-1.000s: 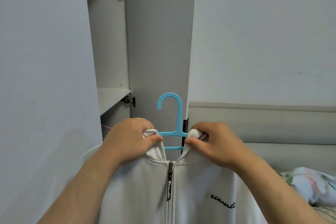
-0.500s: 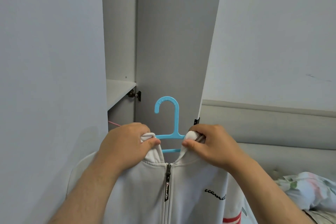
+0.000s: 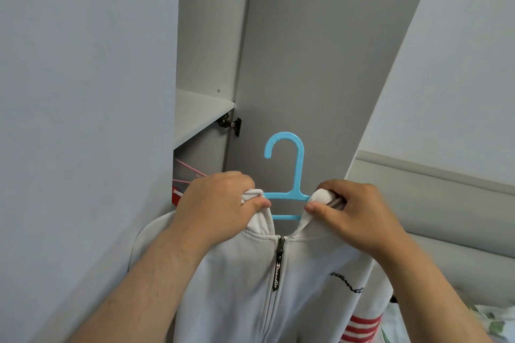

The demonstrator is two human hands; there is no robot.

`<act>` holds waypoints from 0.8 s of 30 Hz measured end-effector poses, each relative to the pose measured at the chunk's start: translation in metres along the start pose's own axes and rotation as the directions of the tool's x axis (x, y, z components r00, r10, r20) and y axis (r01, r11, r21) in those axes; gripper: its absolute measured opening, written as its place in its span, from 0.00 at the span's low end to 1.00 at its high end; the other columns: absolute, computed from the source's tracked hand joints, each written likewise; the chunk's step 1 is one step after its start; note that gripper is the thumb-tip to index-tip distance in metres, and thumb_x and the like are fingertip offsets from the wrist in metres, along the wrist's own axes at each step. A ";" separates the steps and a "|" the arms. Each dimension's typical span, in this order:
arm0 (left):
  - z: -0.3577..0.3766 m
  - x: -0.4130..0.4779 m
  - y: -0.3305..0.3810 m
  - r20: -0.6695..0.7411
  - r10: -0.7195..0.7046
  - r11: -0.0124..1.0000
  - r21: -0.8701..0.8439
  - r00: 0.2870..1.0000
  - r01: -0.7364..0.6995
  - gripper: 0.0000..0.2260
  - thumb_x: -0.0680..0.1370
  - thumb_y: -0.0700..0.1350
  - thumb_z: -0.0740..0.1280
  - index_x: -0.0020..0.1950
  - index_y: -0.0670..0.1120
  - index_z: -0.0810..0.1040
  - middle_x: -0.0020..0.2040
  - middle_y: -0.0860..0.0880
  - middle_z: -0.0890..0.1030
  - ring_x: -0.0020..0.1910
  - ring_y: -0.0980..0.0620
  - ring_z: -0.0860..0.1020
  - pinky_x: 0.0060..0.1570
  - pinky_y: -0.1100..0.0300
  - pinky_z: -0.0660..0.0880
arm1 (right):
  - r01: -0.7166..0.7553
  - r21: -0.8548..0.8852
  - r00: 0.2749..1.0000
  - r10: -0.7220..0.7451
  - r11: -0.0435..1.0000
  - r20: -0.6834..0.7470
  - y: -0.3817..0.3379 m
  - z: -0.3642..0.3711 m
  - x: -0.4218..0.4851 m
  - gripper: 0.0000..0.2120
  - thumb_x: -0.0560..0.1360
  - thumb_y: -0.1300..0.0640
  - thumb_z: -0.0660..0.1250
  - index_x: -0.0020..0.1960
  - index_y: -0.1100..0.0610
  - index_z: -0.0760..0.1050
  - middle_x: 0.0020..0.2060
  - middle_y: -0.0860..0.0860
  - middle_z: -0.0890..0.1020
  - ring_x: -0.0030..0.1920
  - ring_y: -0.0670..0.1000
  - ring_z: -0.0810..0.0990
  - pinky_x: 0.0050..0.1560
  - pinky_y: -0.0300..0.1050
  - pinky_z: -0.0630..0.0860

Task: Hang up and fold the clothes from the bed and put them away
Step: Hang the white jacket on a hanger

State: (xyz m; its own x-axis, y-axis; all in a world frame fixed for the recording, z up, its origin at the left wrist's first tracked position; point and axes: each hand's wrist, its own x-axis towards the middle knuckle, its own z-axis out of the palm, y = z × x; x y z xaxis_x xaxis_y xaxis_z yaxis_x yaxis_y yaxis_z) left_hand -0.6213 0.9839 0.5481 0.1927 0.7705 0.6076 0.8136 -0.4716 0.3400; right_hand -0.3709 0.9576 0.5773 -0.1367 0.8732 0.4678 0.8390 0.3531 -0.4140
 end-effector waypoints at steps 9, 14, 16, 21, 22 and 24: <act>0.070 0.042 -0.026 -0.043 0.022 0.978 0.208 0.999 -0.012 0.16 0.72 0.61 0.64 0.31 0.52 0.73 0.29 0.56 0.73 0.28 0.53 0.72 0.28 0.69 0.57 | 0.018 0.112 0.993 -0.031 0.994 0.117 0.080 0.061 0.075 0.18 0.63 0.31 0.65 0.45 0.40 0.78 0.37 0.36 0.81 0.40 0.42 0.79 0.36 0.41 0.75; 0.093 0.051 -0.047 -0.045 0.074 0.973 0.224 0.996 -0.062 0.16 0.74 0.59 0.61 0.31 0.51 0.74 0.29 0.55 0.74 0.27 0.53 0.72 0.29 0.64 0.63 | -0.014 0.106 0.977 -0.009 0.994 0.211 0.100 0.084 0.100 0.17 0.63 0.32 0.69 0.50 0.33 0.75 0.38 0.33 0.81 0.42 0.40 0.79 0.38 0.45 0.78; 0.099 0.053 -0.051 -0.029 0.053 0.979 0.197 0.998 -0.047 0.16 0.74 0.60 0.61 0.31 0.51 0.73 0.29 0.55 0.74 0.27 0.53 0.72 0.27 0.64 0.66 | -0.028 0.080 0.975 0.010 0.996 0.223 0.101 0.088 0.102 0.18 0.62 0.32 0.69 0.50 0.30 0.73 0.38 0.29 0.80 0.43 0.37 0.78 0.37 0.43 0.76; 0.121 0.053 -0.067 -0.007 -0.022 0.991 0.135 1.000 0.023 0.14 0.71 0.57 0.69 0.31 0.52 0.70 0.28 0.55 0.75 0.26 0.53 0.71 0.28 0.63 0.64 | -0.061 0.009 0.966 0.057 0.998 0.253 0.099 0.100 0.102 0.21 0.61 0.25 0.62 0.51 0.32 0.72 0.38 0.33 0.81 0.39 0.41 0.79 0.38 0.48 0.78; 0.125 0.052 -0.070 0.012 -0.031 0.993 0.112 0.999 0.030 0.14 0.71 0.57 0.69 0.32 0.50 0.74 0.30 0.54 0.76 0.28 0.51 0.74 0.29 0.62 0.66 | -0.075 0.007 0.959 0.070 0.997 0.275 0.100 0.103 0.100 0.20 0.62 0.27 0.63 0.50 0.34 0.74 0.36 0.36 0.82 0.40 0.42 0.79 0.39 0.49 0.79; 0.130 0.052 -0.076 0.043 -0.051 0.996 0.073 0.998 0.048 0.16 0.72 0.60 0.65 0.34 0.49 0.78 0.31 0.53 0.77 0.30 0.50 0.76 0.29 0.60 0.69 | -0.105 0.002 0.954 0.101 0.994 0.282 0.101 0.108 0.098 0.21 0.63 0.28 0.64 0.48 0.39 0.77 0.35 0.38 0.82 0.40 0.44 0.79 0.41 0.50 0.79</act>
State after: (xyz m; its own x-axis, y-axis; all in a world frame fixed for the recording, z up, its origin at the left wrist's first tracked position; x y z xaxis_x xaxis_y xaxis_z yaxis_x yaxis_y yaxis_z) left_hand -0.6017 1.1152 0.4609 0.1744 0.8112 0.5582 0.8600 -0.4016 0.3149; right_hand -0.3564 1.1148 0.4966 -0.1945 0.9634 0.1845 0.8478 0.2597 -0.4623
